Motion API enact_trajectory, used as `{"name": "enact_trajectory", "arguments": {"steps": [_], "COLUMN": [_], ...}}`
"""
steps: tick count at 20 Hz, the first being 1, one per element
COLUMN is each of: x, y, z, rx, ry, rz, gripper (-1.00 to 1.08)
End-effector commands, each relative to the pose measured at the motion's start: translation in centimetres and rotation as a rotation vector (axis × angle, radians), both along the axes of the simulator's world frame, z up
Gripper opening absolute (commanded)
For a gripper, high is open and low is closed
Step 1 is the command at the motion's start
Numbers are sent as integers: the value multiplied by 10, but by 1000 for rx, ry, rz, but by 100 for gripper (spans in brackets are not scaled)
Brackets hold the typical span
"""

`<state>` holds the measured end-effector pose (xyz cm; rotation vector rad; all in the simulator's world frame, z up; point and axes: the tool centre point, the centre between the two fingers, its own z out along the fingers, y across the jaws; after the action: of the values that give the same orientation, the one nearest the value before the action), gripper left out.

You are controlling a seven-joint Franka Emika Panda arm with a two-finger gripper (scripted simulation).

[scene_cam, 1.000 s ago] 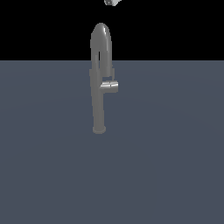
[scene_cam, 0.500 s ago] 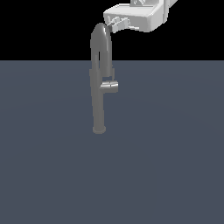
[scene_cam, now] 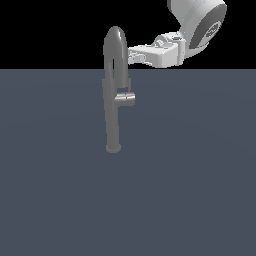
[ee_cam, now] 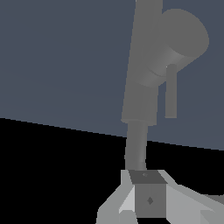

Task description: Turn on the faucet by rotating a designated handle.

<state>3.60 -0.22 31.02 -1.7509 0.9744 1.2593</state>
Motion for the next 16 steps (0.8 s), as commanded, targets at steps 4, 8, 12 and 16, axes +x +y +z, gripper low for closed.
{"name": "enact_trajectory", "arguments": {"steps": [4,8,12,16], "x": [13,17,20,20], "y": [2,5,7,8], "z": [-31,-48,-58,-62], "rx": [88,132,159,168], "ry": [111,167,201,213], "rz": [-84,-128,-154,-163], "gripper": [-100,-100,-100,-100]}}
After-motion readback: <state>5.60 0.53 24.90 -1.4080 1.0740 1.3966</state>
